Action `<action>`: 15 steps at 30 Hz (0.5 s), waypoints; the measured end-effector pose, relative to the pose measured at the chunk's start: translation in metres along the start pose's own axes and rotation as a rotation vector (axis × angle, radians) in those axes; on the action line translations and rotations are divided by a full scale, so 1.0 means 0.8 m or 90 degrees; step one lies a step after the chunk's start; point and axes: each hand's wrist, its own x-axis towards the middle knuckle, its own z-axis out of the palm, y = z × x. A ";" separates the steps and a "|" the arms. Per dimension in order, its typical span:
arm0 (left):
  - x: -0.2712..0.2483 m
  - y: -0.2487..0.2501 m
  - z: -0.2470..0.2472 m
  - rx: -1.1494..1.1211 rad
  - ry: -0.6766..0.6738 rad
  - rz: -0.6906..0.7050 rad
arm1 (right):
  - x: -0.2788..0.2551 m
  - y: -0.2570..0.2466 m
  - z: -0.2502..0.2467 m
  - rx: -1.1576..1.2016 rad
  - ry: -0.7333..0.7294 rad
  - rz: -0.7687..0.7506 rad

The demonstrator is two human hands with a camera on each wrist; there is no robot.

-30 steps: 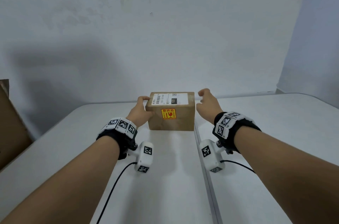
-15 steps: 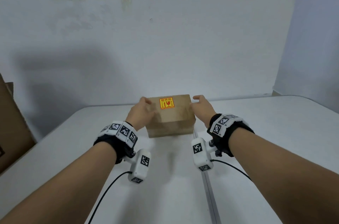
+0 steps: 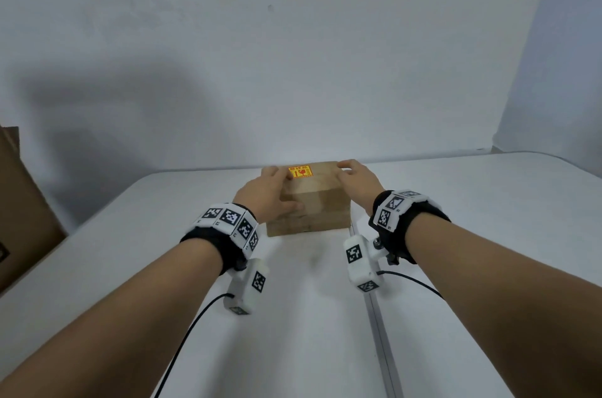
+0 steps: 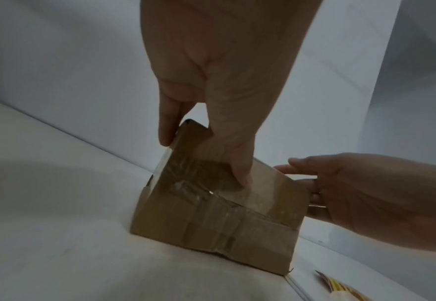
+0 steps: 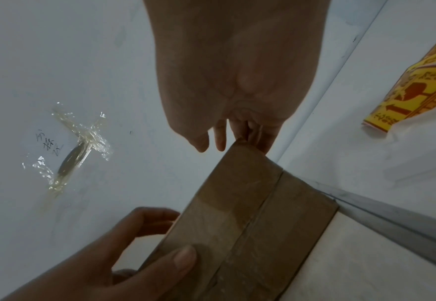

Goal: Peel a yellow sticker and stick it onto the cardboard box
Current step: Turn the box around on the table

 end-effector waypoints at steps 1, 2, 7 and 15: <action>0.004 0.001 0.002 0.008 -0.004 0.000 | 0.003 0.002 0.001 -0.002 0.001 -0.004; 0.009 0.003 0.003 0.019 -0.009 -0.003 | 0.007 0.003 0.002 -0.004 0.003 -0.007; 0.034 0.013 0.007 0.109 -0.030 -0.020 | 0.026 0.007 0.005 -0.038 -0.005 -0.005; 0.079 0.003 0.017 0.068 -0.053 -0.044 | 0.057 0.008 0.003 -0.065 -0.010 -0.006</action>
